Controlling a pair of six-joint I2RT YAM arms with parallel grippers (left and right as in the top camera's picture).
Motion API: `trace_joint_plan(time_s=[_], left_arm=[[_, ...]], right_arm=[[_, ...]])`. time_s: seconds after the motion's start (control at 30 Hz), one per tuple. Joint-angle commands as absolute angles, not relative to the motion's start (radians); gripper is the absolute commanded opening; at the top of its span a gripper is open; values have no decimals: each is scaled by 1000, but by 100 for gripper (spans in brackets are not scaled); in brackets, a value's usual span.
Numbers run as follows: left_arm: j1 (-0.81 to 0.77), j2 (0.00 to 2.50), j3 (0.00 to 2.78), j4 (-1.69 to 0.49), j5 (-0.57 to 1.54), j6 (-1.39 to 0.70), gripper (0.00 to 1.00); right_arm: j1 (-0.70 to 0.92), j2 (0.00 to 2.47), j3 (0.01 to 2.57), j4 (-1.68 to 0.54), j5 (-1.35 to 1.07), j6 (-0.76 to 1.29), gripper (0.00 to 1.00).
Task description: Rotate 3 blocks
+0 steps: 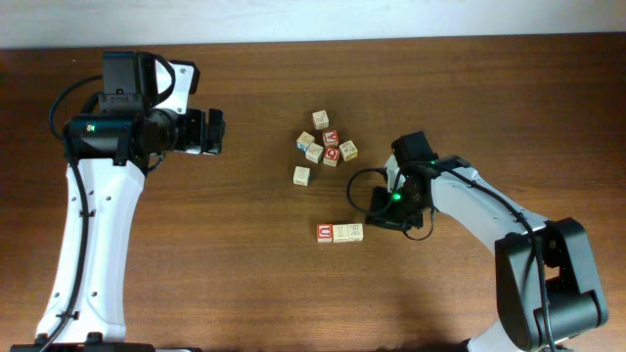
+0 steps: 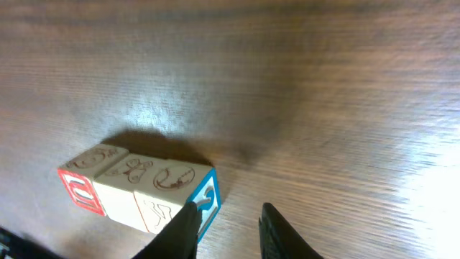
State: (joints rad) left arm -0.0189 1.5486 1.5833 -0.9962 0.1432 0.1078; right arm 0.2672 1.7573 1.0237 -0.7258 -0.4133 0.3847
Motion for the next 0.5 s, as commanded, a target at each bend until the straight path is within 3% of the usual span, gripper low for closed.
trace_joint_plan(time_s=[0.0, 0.13, 0.2, 0.27, 0.47], left_arm=[[-17, 1542, 1602, -993, 131, 99, 99], [-17, 1542, 1717, -1019, 130, 78, 99], [-17, 1562, 1711, -1053, 117, 64, 99], [-16, 1608, 1704, -1071, -43, -124, 99], [-17, 1663, 1704, -1073, -42, -123, 99]], right_arm=[[260, 1757, 1080, -773, -278, 339, 30], [317, 1757, 1379, -884, -275, 258, 29], [439, 1772, 1391, -791, -239, 405, 18], [579, 1847, 1391, -750, -160, 521, 13], [642, 1978, 1391, -797, -104, 694, 4]])
